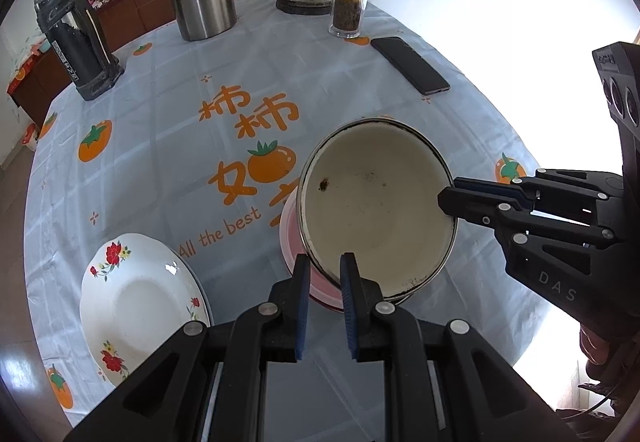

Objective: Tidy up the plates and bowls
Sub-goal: 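Lift the white enamel bowl with both grippers toward the nested pink bowl, then lower the white enamel bowl into the pink bowl with both grippers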

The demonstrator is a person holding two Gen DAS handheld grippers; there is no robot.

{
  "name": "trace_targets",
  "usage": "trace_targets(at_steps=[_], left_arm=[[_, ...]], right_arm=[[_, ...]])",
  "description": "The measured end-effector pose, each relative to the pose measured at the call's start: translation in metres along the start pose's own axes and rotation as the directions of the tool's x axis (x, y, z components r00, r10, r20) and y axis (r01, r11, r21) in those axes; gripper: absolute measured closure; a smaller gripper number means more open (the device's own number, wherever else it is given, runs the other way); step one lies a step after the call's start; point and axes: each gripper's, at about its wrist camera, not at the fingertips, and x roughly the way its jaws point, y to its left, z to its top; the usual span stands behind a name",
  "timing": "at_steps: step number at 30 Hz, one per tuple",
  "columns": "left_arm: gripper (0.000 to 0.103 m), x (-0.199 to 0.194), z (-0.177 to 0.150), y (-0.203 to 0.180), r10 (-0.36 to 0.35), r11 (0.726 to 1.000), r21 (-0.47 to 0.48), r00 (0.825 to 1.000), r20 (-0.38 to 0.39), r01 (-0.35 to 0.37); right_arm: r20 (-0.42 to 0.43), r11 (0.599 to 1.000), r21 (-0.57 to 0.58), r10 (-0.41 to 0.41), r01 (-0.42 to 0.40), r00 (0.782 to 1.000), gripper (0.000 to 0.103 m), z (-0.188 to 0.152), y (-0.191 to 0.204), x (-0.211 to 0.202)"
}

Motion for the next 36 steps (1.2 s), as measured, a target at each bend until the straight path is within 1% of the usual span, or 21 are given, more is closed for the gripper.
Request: trace_targets(at_steps=[19,36], left_arm=[[0.086,0.015,-0.003,0.008,-0.005,1.000,-0.008,0.999,-0.051,0.005],[0.086,0.022,-0.006,0.011,-0.013,1.000,-0.013,0.996,-0.084,0.012]], right_arm=[[-0.065,1.000,0.000,-0.005,0.005,0.998,0.093,-0.002,0.000,0.022],[-0.093,1.000,0.006,-0.005,0.005,0.996,0.093,-0.005,-0.002,0.032]])
